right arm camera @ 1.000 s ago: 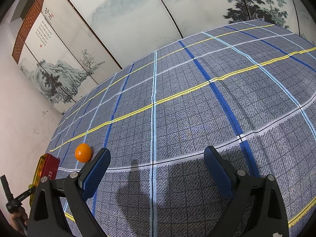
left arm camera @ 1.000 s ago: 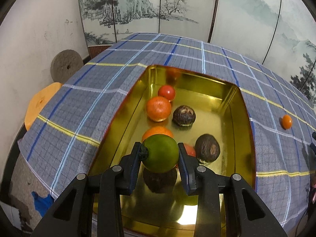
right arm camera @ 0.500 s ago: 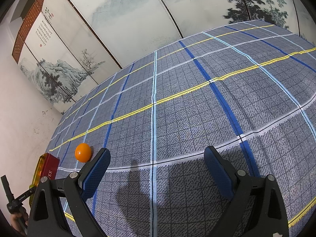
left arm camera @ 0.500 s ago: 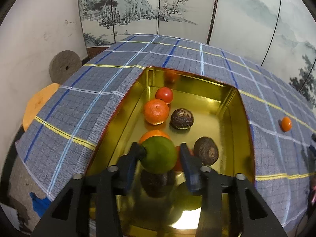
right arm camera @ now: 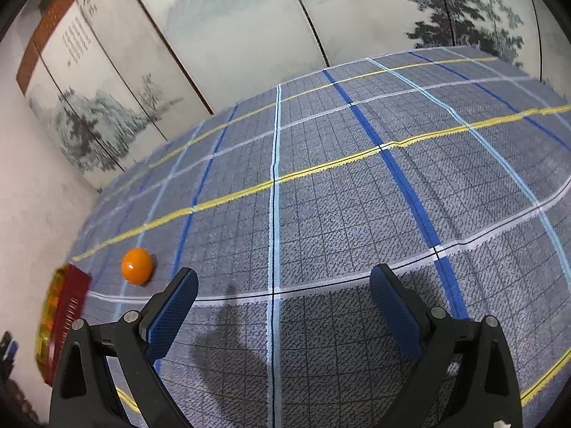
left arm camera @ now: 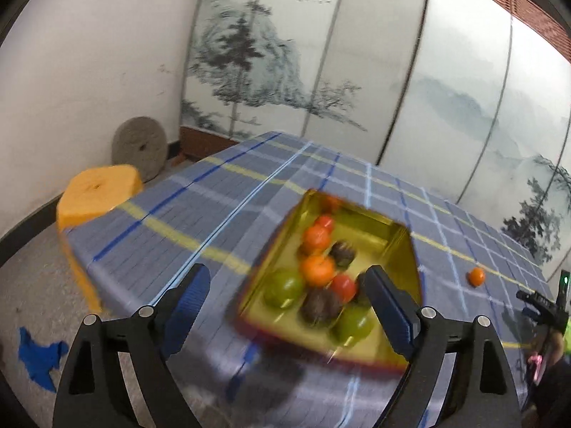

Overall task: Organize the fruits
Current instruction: 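Grasp the orange tomato on the cloth with the right gripper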

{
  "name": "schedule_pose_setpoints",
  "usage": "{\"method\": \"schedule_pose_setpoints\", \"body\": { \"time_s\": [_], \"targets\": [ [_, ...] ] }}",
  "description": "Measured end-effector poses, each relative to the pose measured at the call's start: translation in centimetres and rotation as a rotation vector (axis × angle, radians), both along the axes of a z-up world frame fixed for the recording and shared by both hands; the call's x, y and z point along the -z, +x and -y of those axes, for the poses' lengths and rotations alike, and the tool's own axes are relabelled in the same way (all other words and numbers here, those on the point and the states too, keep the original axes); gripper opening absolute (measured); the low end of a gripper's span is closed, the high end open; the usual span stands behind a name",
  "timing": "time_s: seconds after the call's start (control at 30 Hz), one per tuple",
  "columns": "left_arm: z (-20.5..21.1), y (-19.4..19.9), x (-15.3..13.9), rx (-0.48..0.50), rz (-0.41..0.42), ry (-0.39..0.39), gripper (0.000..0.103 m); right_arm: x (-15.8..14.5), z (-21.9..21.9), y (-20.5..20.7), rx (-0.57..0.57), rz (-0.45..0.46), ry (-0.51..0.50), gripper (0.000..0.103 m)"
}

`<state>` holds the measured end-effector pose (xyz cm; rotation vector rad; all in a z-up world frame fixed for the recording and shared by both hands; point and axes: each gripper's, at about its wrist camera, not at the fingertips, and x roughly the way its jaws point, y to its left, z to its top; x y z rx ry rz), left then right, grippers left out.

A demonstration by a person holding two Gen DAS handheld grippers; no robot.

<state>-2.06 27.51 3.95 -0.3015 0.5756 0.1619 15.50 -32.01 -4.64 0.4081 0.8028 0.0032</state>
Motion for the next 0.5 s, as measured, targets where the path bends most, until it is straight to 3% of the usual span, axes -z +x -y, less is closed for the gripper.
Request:
{"method": "schedule_pose_setpoints", "body": {
  "time_s": [0.13, 0.23, 0.5],
  "targets": [
    [-0.3, -4.2, 2.2, -0.035, -0.032, -0.002, 0.088, -0.1, -2.0, 0.8, -0.008, -0.051, -0.136, 0.097],
    [-0.2, -6.8, 3.5, -0.064, -0.036, -0.025, 0.088, -0.9, -4.7, 1.1, -0.071, -0.03, -0.184, 0.097],
    [2.1, -8.0, 6.4, -0.036, -0.088, -0.061, 0.088, -2.6, -13.9, 2.7, -0.287, 0.032, -0.3, 0.097]
  ]
}}
